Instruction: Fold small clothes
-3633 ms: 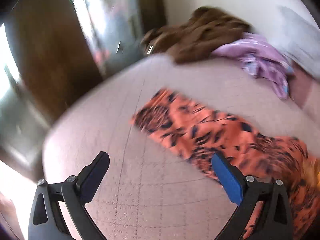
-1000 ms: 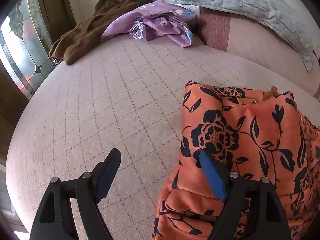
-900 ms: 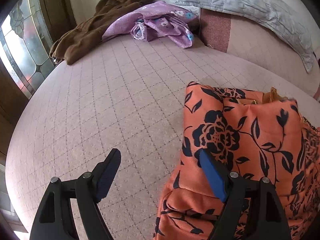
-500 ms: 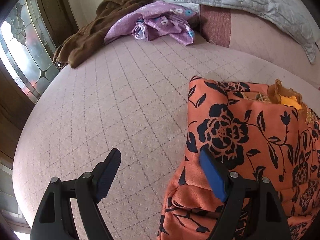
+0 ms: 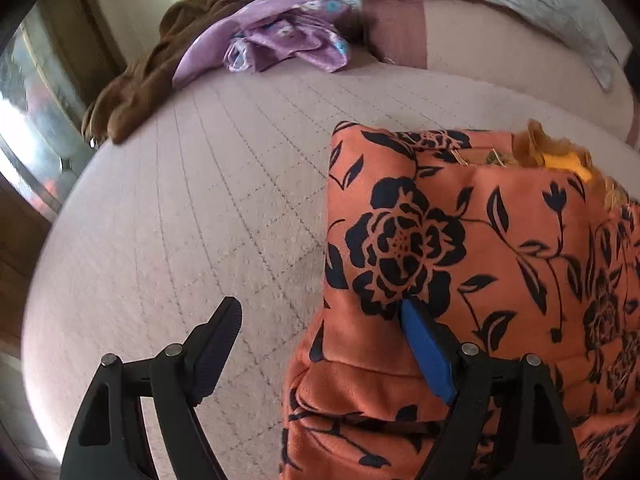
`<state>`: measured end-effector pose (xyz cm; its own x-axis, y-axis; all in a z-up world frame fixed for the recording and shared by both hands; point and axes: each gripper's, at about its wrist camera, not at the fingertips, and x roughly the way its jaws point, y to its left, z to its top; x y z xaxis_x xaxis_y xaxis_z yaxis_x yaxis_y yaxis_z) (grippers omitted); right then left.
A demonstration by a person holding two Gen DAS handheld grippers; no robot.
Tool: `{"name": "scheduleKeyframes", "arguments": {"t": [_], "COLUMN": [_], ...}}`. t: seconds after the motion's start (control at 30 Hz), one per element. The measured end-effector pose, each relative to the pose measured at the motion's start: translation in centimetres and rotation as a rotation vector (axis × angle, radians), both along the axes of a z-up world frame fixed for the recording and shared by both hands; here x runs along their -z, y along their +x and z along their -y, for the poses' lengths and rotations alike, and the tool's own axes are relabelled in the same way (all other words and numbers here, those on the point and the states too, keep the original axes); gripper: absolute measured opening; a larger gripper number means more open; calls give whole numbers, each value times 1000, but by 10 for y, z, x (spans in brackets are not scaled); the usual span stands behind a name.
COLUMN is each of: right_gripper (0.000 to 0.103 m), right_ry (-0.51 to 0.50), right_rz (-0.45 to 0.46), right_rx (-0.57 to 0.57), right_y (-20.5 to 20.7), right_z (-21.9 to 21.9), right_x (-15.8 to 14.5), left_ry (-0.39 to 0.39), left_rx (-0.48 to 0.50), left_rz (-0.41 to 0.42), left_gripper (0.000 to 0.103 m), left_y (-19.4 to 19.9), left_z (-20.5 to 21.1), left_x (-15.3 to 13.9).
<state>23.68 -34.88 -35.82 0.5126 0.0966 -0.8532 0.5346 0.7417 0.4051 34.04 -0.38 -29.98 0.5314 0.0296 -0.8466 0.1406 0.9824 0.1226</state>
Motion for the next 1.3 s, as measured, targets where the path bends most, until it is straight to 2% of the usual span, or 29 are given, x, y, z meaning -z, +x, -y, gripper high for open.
{"name": "scheduleKeyframes", "arguments": {"t": [0.1,0.17,0.23,0.27,0.33,0.37,0.4,0.47,0.5,0.57,0.63,0.7,0.77,0.83,0.9,0.97,1.07,1.13,1.17,1.2,1.27,1.3], "right_gripper": [33,33,33,33,33,33,34,33,33,33,33,33,33,31,30,30,30,30,30,30,29,29], "right_ry": [-29,-28,-34,-9,35,40,-2,-70,-61,-39,-64,-48,7,34,93,154,108,76,69,63,45,68], "right_rz": [23,80,106,111,81,41,2,6,4,66,139,148,115,29,63,60,105,102,95,75,-12,-10], "right_rx": [-6,-24,-72,-123,-201,-234,-240,-237,-245,-245,-290,-353,-383,-366,-313,-289,-289,-268,-250,-228,-208,-205], "right_y": [4,6,15,27,48,58,69,72,74,70,62,67,72,86,86,86,62,42,31,17,-4,-13], "right_z": [-5,-13,-27,-40,-60,-72,-82,-91,-94,-100,-120,-137,-145,-148,-139,-132,-120,-107,-98,-87,-71,-65], "right_x": [-16,-29,-37,-37,-27,-19,-13,-22,-28,-42,-59,-61,-48,-22,-21,-24,-42,-43,-41,-36,-23,-19], "left_ry": [-45,-72,-82,-63,-1,-2,-24,-48,-55,-55,-43,-31,-25,-21,-34,-39,-30,-14,22,42,49,54], "left_rx": [10,34,61,65,49,42,36,21,18,12,1,-7,-16,-22,-20,-10,37,72,101,111,96,101], "left_rz": [56,85,73,44,-11,-29,-26,-32,-26,-24,-32,-27,-12,-4,-1,28,67,35,-20,-41,5,2], "left_gripper": [83,83,83,83,83,84,84,84,84,84,84,84,84,84,84,84,84,84,84,85,89,89], "left_y": [-4,-8,-10,-9,-5,-2,-1,-1,-2,-1,1,0,3,7,8,5,-2,-4,-2,-1,-4,-6], "left_z": [0,3,8,9,10,7,4,-1,-3,-8,-10,-14,-14,-18,-20,-16,-7,0,7,9,9,10], "left_x": [-17,-25,-24,-18,-4,2,1,-6,-9,-11,-11,-11,-7,-6,-7,-12,-19,-11,3,11,9,7]}}
